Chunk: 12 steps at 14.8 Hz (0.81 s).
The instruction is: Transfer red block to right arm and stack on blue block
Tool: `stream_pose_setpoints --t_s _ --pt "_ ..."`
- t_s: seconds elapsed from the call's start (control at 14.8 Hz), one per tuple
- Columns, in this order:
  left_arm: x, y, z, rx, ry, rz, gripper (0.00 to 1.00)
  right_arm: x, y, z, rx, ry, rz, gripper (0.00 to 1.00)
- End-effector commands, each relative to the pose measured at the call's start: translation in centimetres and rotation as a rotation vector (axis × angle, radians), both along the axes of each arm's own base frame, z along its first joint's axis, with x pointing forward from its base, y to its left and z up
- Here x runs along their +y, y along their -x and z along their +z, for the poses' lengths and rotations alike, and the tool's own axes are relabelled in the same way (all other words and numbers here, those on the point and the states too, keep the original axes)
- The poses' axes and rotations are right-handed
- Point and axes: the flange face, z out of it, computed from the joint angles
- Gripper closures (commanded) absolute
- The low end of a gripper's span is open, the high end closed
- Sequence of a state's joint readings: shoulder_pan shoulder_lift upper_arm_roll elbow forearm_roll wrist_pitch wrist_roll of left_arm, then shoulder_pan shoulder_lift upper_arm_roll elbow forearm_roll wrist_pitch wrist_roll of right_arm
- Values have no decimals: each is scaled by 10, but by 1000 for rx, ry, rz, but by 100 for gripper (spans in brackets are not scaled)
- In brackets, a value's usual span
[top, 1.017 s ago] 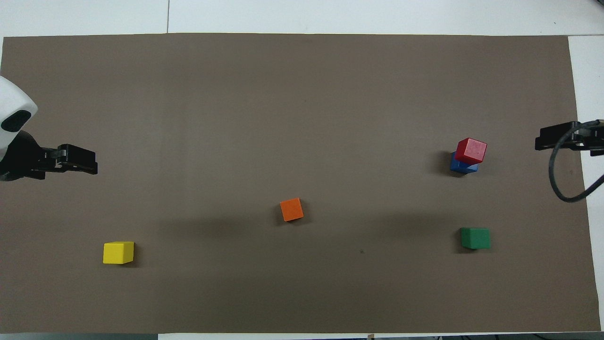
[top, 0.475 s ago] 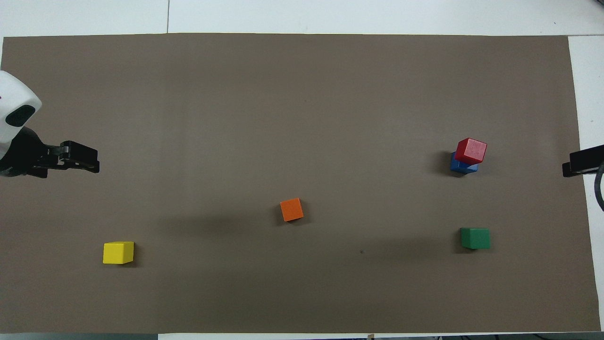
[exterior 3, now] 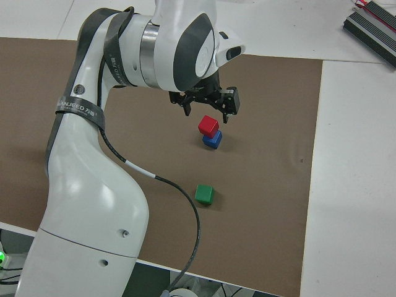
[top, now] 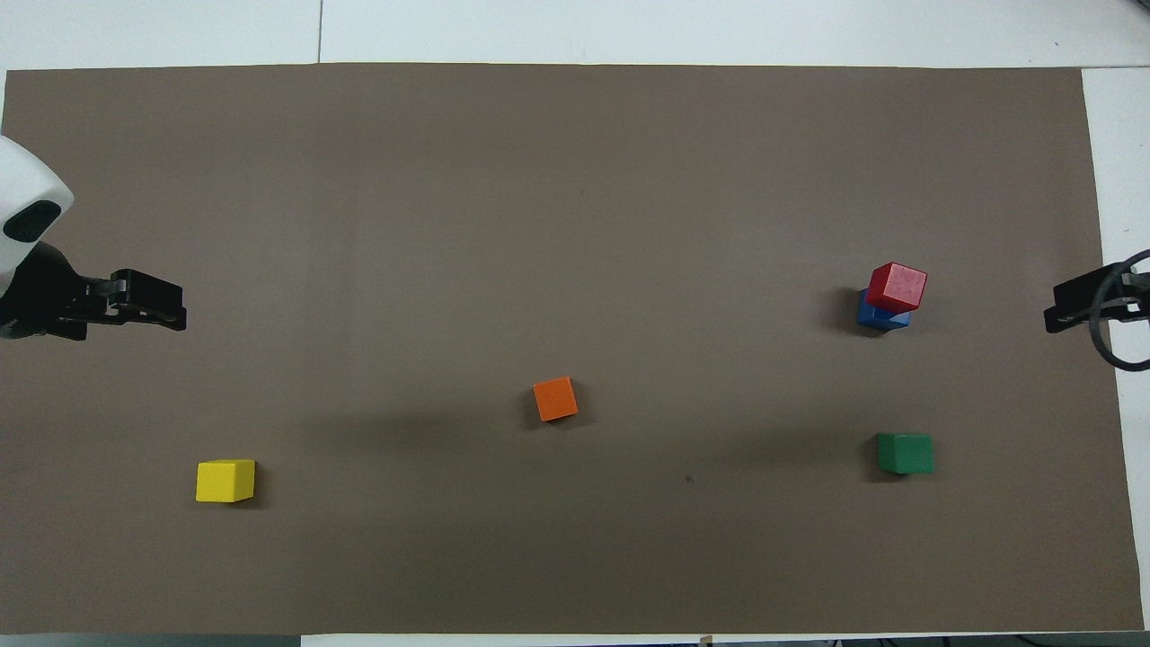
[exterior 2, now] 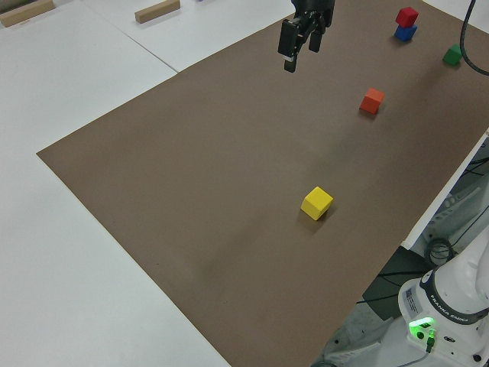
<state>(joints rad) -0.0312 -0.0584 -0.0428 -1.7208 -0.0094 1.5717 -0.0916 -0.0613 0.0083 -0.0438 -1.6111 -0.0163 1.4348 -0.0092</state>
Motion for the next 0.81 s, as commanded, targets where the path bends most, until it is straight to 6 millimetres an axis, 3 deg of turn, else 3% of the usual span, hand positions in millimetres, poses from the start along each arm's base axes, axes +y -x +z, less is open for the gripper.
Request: stream_pose_setpoints --t_s 0.0,0.75 --pt "0 6 5 8 15 2 0 -1 -3 12 -18 -21 12 0" --pt "0 6 5 10 13 2 0 2 -10 25 -97 39 8 0"
